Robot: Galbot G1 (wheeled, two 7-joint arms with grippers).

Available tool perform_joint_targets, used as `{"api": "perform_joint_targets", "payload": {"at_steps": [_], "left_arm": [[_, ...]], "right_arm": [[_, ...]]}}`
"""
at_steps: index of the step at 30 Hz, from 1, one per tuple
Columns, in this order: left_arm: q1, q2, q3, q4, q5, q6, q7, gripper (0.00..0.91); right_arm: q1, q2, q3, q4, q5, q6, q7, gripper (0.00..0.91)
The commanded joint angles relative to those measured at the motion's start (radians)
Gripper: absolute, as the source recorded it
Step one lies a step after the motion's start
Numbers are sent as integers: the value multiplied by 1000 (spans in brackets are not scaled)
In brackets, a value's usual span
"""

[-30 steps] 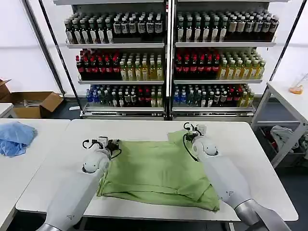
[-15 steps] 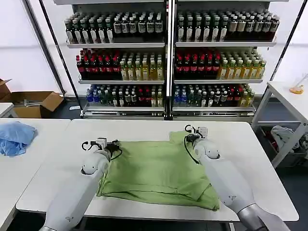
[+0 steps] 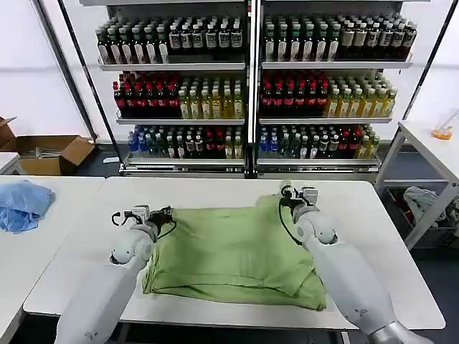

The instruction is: Fold and organize the clothes.

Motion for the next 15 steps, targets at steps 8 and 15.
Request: {"api": "perform_joint_targets", "payload": {"at_steps": [8,15], "left_arm": [[263,125,-88,-349,-15,-8,0,30],[361,149,-115,-432,-14,-3,8,30]], "right_arm": [[-307,-114,122,436,-8,-33,13,0],[-476,-156,177,592,-21,-59,19,0]]}}
